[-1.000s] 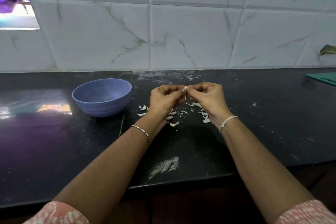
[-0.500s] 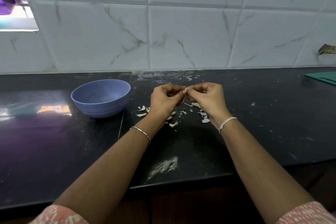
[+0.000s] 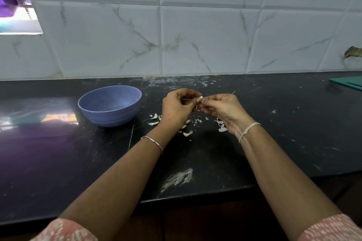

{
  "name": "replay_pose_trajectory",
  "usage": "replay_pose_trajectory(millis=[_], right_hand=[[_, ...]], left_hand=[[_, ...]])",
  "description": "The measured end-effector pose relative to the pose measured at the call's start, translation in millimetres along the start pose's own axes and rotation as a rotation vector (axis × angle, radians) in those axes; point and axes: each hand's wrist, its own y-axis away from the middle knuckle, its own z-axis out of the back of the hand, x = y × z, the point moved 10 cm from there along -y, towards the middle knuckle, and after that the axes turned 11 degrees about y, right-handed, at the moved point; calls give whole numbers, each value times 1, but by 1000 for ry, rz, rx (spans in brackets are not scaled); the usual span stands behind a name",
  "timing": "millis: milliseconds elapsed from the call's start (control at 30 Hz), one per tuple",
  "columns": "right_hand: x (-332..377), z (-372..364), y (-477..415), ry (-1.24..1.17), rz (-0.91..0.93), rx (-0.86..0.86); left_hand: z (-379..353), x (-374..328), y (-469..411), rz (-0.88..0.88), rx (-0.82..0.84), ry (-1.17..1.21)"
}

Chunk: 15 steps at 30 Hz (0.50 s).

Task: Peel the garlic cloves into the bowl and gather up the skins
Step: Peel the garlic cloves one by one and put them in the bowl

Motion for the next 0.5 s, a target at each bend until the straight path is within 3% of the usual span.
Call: replay_pose_trajectory(millis=[200,500], right_hand=[[4,-1,1,0,25,-27],[4,2,1,-45,7,-34]], left_hand=[[1,-6,-5,-51,-14,-56],[-1,3,-3,41,12,66]])
